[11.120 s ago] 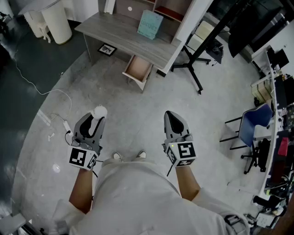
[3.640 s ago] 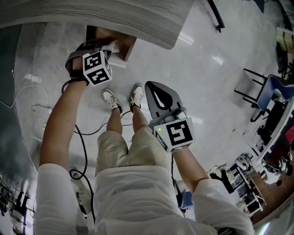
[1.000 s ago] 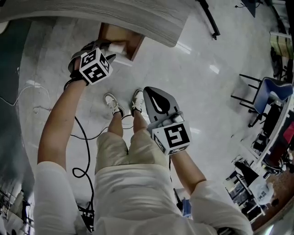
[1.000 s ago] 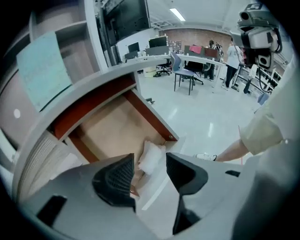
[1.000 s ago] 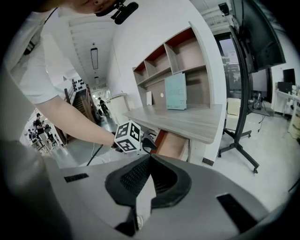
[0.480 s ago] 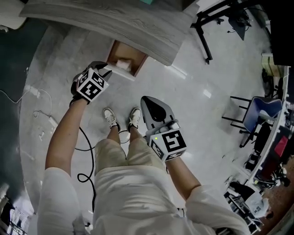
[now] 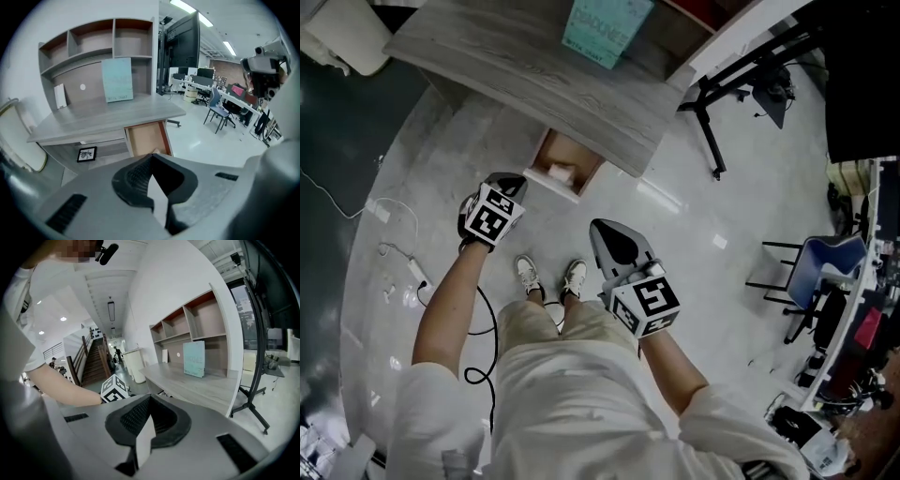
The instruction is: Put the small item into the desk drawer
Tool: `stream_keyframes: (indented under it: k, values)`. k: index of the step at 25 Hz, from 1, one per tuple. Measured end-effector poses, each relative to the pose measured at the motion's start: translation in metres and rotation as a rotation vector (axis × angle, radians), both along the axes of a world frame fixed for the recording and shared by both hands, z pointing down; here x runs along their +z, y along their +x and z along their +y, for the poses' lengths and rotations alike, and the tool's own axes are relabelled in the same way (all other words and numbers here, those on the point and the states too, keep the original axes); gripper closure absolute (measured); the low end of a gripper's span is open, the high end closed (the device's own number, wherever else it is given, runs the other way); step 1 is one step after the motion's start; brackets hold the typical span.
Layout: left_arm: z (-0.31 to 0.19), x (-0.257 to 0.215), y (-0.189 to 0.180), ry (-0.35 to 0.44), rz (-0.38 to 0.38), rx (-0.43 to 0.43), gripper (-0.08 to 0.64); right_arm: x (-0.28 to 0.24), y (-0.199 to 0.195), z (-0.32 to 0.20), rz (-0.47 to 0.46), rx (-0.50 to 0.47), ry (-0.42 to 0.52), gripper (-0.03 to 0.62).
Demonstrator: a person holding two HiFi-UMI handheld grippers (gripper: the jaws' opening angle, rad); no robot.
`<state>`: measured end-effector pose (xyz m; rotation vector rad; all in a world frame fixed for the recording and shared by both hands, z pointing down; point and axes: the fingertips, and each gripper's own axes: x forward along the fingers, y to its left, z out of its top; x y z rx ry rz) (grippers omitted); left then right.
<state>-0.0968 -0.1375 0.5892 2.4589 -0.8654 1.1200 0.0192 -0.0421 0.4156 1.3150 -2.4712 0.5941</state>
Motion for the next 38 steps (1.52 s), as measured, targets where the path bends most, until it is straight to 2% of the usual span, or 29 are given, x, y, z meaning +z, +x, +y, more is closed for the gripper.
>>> stream_keyframes:
  k: [5, 9, 15, 23, 38]
  values:
    - [0.004, -0.048, -0.002, 0.049, 0.056, -0.075, 0.554, -0.032, 0.013, 0.001, -0.004, -0.01, 0.044, 0.595]
    - [0.007, -0.08, -0.003, 0.078, 0.07, -0.115, 0.554, -0.051, 0.026, -0.001, 0.008, -0.004, 0.079, 0.594]
    - [0.015, -0.123, -0.008, 0.122, 0.107, -0.167, 0.554, -0.075, 0.043, -0.002, 0.067, 0.037, 0.133, 0.594]
    - [0.02, -0.169, -0.014, 0.195, 0.152, -0.215, 0.554, -0.11, 0.065, -0.01, 0.018, 0.098, 0.185, 0.594]
    - [0.011, -0.249, -0.021, 0.344, 0.266, -0.221, 0.554, -0.143, 0.067, -0.032, 0.012, 0.139, 0.246, 0.594]
